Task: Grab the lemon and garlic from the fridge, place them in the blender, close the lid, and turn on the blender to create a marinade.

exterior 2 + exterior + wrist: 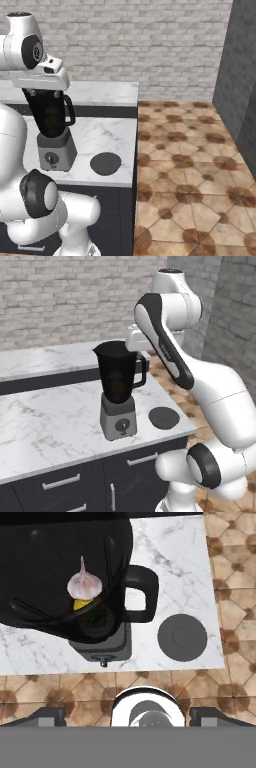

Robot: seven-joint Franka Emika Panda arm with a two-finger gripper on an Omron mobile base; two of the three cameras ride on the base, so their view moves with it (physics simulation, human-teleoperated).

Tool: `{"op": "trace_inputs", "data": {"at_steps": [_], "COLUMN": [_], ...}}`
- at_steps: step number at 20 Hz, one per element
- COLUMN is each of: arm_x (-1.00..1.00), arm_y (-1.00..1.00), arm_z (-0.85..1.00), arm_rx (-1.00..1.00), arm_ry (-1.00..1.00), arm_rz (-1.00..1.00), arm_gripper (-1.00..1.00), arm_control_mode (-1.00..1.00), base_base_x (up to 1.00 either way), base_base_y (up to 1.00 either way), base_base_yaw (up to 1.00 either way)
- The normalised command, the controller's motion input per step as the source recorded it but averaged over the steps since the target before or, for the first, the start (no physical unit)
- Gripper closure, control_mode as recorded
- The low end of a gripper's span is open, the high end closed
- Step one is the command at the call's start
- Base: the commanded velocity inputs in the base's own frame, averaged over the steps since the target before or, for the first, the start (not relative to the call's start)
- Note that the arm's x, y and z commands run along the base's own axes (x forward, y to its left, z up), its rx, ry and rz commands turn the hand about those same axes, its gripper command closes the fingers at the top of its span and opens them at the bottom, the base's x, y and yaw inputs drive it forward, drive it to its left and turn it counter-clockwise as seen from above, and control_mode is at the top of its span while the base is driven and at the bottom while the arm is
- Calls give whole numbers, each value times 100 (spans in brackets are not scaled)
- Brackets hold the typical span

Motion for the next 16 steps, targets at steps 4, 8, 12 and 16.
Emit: {"op": "trace_inputs", "data": {"at_steps": [4,8,12,16], "arm_x": [-32,-21,0,1], "arm_y": [-96,-96,-86,-12], "arm_z": [-100,-95,-71,-15], "arm_rx": [-3,0,4,-6], "arm_ry": [17,10,4,3], "arm_rz": [-10,-8,-1,0], "arm_gripper": [-100,-100,-100,-100], "arm_control_mode": [-100,-100,-100,-100], "base_base_x": [0,0,0,0], "base_base_y": [0,0,0,0], "base_base_yaw": [0,0,0,0]}}
